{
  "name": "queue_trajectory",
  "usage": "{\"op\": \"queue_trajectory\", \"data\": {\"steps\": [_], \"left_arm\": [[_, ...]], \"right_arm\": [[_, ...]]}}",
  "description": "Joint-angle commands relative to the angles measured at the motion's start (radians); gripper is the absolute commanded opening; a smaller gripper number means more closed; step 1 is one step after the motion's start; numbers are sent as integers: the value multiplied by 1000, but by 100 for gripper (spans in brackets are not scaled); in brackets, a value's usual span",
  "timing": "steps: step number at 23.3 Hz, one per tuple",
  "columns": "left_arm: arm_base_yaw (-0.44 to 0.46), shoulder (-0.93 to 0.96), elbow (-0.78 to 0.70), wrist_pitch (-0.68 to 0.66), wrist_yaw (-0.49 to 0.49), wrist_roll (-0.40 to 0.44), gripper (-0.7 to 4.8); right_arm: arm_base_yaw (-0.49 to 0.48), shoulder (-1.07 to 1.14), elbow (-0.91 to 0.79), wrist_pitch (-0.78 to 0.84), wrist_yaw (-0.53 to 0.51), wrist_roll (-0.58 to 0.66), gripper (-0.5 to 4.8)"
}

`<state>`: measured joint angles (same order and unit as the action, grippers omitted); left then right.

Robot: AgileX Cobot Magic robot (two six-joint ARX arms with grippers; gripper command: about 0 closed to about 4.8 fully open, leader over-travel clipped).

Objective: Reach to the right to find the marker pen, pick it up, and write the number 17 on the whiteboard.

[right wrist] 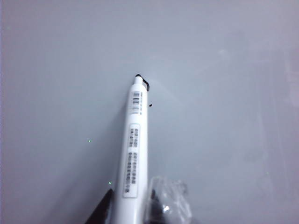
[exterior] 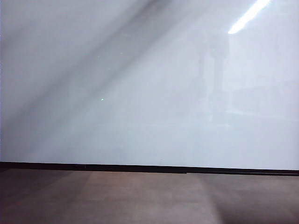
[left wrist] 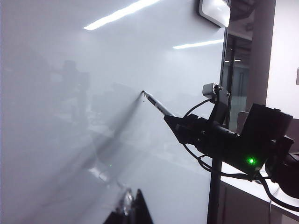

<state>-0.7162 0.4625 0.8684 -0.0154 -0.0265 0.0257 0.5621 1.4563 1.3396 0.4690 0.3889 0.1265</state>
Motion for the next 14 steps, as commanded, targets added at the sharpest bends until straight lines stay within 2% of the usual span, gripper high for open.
{"op": "queue_trajectory", "data": {"steps": [1,7,14], "left_arm": [[2,1,5,10,1,1,-5],[2,1,5,10,1,0,-5],[2,1,5,10,1,0,-5]], "right_arm": [[-4,0,3,-38,3,12,-6],[-7,2,-5,-87,13,33,-6],[-7,2,-106,-84,14,93,-6]]}}
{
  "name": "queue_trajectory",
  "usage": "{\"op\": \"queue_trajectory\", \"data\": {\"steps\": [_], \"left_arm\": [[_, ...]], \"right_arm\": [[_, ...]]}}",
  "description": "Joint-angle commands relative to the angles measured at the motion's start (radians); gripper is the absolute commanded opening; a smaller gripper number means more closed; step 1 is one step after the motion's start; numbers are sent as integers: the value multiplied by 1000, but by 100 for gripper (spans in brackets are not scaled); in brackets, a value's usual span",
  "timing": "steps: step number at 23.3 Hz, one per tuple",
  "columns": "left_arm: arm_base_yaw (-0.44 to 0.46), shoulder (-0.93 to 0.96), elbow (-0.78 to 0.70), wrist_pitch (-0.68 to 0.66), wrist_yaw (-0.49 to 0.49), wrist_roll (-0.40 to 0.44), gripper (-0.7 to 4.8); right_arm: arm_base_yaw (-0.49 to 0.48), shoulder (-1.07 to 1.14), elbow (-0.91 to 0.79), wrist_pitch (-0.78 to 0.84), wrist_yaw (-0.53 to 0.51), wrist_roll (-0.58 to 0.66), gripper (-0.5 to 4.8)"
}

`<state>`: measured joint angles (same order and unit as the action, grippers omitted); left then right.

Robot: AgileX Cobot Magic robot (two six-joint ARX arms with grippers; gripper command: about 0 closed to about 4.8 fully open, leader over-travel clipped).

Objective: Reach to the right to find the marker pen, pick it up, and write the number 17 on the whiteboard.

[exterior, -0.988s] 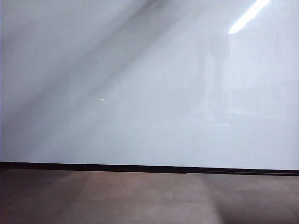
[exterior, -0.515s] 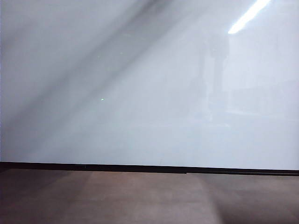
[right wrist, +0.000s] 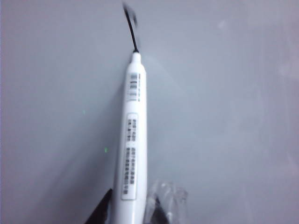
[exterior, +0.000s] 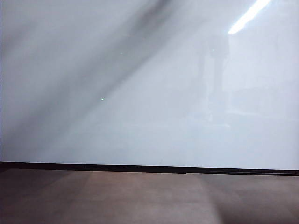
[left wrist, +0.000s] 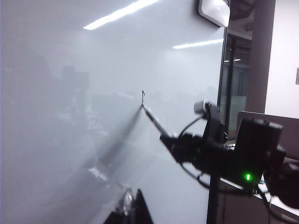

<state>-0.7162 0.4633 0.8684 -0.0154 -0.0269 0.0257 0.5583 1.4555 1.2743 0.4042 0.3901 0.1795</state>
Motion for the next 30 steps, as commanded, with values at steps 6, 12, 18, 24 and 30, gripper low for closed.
{"op": "queue_trajectory", "data": {"steps": [6,12,18,24,30], "left_arm": [[2,0,5,9,1,1,-5],[2,0,4,10,1,0,-5],[2,1,3,10,1,0,-5],[2,1,3,10,1,1,-5],[2,1,3,11,1,1,-5]], "right_arm": [[-2,2,-126,24,11,83,-6],[35,-70,-125,42,3,39,-6],[60,-156,-124,82,40,-73,-6],[-17,-163,-89,88,13,-100,-6],[-66,-147,-40,66,-23,-100,-6]]}}
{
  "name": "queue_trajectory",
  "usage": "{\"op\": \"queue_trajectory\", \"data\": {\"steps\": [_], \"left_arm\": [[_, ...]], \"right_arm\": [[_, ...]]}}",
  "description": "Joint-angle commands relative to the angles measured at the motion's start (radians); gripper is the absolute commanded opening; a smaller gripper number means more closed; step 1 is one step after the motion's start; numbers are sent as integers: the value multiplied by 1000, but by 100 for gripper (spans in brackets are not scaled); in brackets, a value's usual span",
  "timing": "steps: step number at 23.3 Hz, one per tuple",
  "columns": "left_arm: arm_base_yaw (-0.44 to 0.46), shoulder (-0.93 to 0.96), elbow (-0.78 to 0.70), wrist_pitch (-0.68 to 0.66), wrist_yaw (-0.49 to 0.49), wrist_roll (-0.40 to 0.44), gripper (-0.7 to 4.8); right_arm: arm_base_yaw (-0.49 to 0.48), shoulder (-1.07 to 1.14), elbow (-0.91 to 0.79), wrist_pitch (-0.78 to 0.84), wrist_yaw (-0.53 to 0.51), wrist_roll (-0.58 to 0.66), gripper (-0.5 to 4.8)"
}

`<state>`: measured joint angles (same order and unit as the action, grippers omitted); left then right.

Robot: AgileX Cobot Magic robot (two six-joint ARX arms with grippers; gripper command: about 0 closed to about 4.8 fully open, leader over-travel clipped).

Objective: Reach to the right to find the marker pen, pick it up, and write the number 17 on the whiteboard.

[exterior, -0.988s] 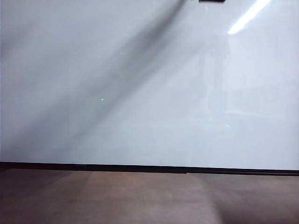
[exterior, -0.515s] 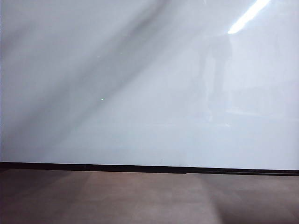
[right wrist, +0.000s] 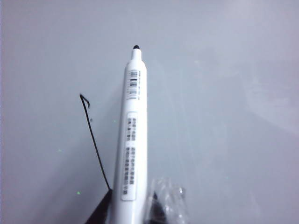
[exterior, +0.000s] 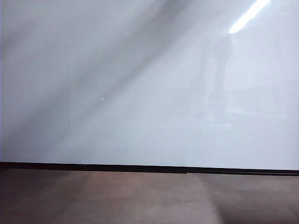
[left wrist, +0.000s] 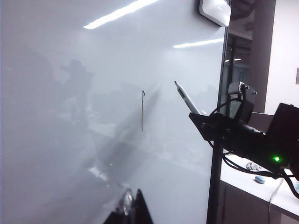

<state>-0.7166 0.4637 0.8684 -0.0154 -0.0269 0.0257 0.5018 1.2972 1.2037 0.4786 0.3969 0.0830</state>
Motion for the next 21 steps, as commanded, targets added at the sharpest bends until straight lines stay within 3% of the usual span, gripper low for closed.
{"op": "queue_trajectory", "data": {"steps": [1,21], "left_arm": [[2,1,3,11,2,0,-5],[2,2,3,10,1,0,-5]], "right_arm": [[-16,18,42,-23,-45,-2,-6],[-23,119,122,-55,-63,-1,-6]]}}
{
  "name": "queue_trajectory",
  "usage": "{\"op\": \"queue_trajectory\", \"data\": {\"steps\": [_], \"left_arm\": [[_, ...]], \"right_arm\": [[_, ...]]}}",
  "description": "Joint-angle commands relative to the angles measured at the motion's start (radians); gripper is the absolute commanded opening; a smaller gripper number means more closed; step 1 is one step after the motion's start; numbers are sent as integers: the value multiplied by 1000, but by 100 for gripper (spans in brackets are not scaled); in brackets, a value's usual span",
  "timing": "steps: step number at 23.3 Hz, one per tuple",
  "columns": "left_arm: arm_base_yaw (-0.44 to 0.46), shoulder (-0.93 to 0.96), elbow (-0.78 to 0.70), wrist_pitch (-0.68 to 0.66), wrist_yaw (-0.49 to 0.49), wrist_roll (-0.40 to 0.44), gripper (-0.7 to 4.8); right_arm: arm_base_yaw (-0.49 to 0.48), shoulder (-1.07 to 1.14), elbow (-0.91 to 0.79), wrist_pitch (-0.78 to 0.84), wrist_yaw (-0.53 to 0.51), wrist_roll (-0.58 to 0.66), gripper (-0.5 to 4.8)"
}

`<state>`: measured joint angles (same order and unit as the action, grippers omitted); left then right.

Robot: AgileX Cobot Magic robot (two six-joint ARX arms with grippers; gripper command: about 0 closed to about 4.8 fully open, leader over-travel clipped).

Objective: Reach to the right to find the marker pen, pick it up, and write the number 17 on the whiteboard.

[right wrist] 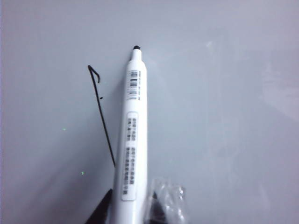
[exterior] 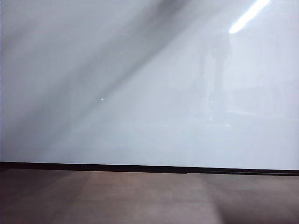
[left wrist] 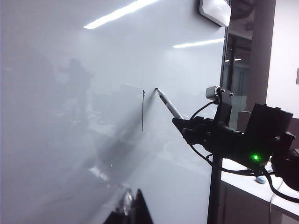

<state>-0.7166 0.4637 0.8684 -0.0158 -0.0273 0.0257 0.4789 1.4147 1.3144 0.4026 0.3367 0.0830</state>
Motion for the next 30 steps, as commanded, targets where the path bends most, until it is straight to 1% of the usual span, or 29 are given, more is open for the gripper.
{"op": "queue_trajectory", "data": {"steps": [1,7,13,23,27,30], "left_arm": [[2,2,3,11,1,0,-5],[2,2,3,10,1,1,-5],[2,4,3,10,1,1,-5],[2,6,3,10,1,0,-5],[2,8,3,10,1,0,-5],[2,9,3,10,2,1,-5]], "right_arm": [[0,2,12,21,-3,0,-6],[-8,3,12,4,5,-1,-6],[-41,-1,11,-25,28,2,-6],[-108,-12,11,-54,24,23,-6],[-114,-12,11,-70,0,23,-6],[-114,-11,6,-92,0,28,-6]]}}
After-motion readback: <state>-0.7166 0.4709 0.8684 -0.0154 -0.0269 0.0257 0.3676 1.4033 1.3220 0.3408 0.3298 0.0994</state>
